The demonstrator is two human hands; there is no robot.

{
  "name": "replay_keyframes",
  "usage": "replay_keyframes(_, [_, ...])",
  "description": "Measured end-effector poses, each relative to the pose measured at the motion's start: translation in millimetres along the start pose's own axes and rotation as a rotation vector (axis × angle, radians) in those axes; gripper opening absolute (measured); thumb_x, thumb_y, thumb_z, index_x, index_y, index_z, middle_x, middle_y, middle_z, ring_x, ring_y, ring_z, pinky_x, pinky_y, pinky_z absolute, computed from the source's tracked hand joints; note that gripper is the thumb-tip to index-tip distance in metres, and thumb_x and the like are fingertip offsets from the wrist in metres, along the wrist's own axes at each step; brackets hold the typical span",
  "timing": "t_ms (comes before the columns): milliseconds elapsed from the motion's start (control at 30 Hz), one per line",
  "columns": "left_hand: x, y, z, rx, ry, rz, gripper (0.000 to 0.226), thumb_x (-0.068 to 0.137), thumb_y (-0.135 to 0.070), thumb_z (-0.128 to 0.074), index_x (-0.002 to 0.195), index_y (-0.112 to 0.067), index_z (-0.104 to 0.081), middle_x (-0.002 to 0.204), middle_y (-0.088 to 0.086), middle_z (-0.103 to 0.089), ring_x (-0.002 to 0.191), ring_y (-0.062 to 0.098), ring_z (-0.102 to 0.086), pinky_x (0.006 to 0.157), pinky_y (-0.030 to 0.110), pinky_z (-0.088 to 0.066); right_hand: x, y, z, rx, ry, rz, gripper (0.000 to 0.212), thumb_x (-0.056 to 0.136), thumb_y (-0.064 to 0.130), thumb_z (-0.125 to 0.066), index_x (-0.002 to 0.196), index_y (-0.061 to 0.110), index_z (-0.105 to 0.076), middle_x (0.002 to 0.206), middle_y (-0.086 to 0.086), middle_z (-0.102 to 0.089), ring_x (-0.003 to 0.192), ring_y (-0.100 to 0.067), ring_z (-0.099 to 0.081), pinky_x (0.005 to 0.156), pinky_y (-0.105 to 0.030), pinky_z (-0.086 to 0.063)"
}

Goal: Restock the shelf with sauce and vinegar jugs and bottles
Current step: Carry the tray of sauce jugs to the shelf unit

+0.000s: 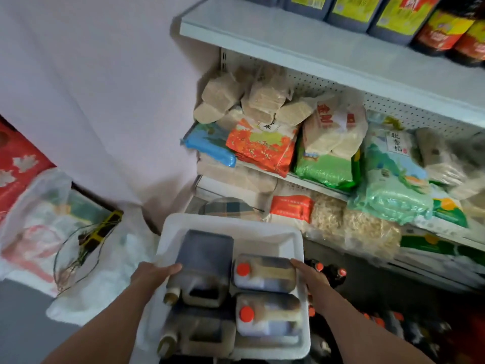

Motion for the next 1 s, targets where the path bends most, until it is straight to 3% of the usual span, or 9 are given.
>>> replay_keyframes(100, [43, -47, 6, 0.038, 0.036, 0.002, 0.096, 0.060, -0.053, -0.090, 0.130, 0.002, -0.052, 0.119, 0.020, -0.061, 0.104, 0.038, -0.060, 0.092, 0.047, -0.053, 20, 41, -25, -0.021, -0.010, -0.004, 0.056, 0.061, 0.041, -0.093, 0.097, 0.004, -0.070, 0.095, -0.016, -0.073, 0.086, -0.033, -0.071, 0.084, -0.046, -0.059])
replay_keyframes(200, [86, -89, 8, 0.091, 0.096, -0.021, 0.087, 0.062, -0.054, -0.089, 0.124, 0.000, -0.060, 0.117, 0.018, -0.065, 0.103, 0.037, -0.062, 0.094, 0.047, -0.053, 40, 71, -47, 0.027, -0.070, -0.020, 0.050, 0.061, 0.036, -0.094, 0.091, 0.004, -0.069, 0.088, -0.013, -0.070, 0.079, -0.031, -0.069, 0.072, -0.041, -0.057])
replay_keyframes(300, [120, -126, 7, 0.049, 0.157, -0.027, 0.075, 0.064, -0.045, -0.091, 0.120, -0.003, -0.062, 0.105, 0.011, -0.069, 0.091, 0.028, -0.065, 0.081, 0.040, -0.056, 62, 95, -67, 0.066, -0.089, -0.049, 0.046, 0.063, 0.036, -0.093, 0.088, 0.006, -0.070, 0.083, -0.010, -0.072, 0.075, -0.027, -0.069, 0.063, -0.033, -0.052])
replay_keyframes(400, [157, -159, 4, 0.037, 0.151, -0.042, 0.065, 0.065, -0.040, -0.092, 0.112, -0.014, -0.056, 0.091, -0.004, -0.061, 0.076, 0.014, -0.058, 0.067, 0.030, -0.047, 81, 113, -86, 0.085, -0.109, -0.066, 0.039, 0.063, 0.035, -0.093, 0.083, 0.008, -0.073, 0.069, -0.005, -0.073, 0.066, -0.023, -0.069, 0.057, -0.029, -0.051])
replay_keyframes(500, [192, -178, -2, 0.139, 0.099, 0.007, 0.065, 0.060, -0.045, -0.093, 0.103, -0.016, -0.052, 0.087, 0.002, -0.058, 0.066, 0.014, -0.053, 0.061, 0.029, -0.043, 106, 125, -101, 0.092, -0.127, -0.084, 0.040, 0.063, 0.036, -0.093, 0.083, 0.008, -0.072, 0.069, -0.006, -0.072, 0.065, -0.024, -0.069, 0.056, -0.029, -0.051])
replay_keyframes(667, [249, -194, -15, 0.257, 0.115, 0.034, 0.085, 0.054, -0.057, -0.091, 0.114, -0.004, -0.063, 0.099, 0.014, -0.069, 0.085, 0.033, -0.067, 0.073, 0.038, -0.054, 143, 138, -120, 0.055, -0.173, -0.123, 0.042, 0.061, 0.045, -0.091, 0.076, 0.015, -0.065, 0.069, -0.002, -0.069, 0.065, -0.020, -0.065, 0.049, -0.024, -0.045])
replay_keyframes(767, [271, -199, -24, 0.365, 0.104, 0.061, 0.102, 0.054, -0.065, -0.087, 0.129, -0.004, -0.054, 0.116, 0.018, -0.065, 0.098, 0.037, -0.065, 0.074, 0.040, -0.053, 160, 138, -128, 0.030, -0.171, -0.144, 0.042, 0.063, 0.049, -0.088, 0.077, 0.018, -0.064, 0.080, -0.002, -0.067, 0.072, -0.020, -0.064, 0.054, -0.027, -0.045])
replay_keyframes(867, [288, -197, -34, 0.423, 0.120, 0.079, 0.105, 0.057, -0.069, -0.084, 0.132, -0.004, -0.052, 0.121, 0.018, -0.064, 0.105, 0.037, -0.063, 0.083, 0.043, -0.054, 174, 134, -134, 0.002, -0.157, -0.163, 0.039, 0.067, 0.051, -0.086, 0.082, 0.018, -0.069, 0.085, -0.002, -0.069, 0.079, -0.023, -0.065, 0.063, -0.031, -0.047])
replay_keyframes(1000, [298, -186, -43, 0.459, 0.072, 0.126, 0.114, 0.063, -0.070, -0.080, 0.146, -0.006, -0.038, 0.142, 0.018, -0.051, 0.128, 0.039, -0.052, 0.097, 0.044, -0.045, 192, 126, -141, -0.011, -0.179, -0.150, 0.034, 0.073, 0.047, -0.082, 0.086, 0.017, -0.074, 0.081, -0.002, -0.072, 0.075, -0.021, -0.066, 0.057, -0.028, -0.044])
Point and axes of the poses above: each hand's wrist, its own x-axis towards the middle knuckle, its own z-axis out of the back of the hand, y = z × x, the point moved 4 cm from there along x, towards the middle knuckle
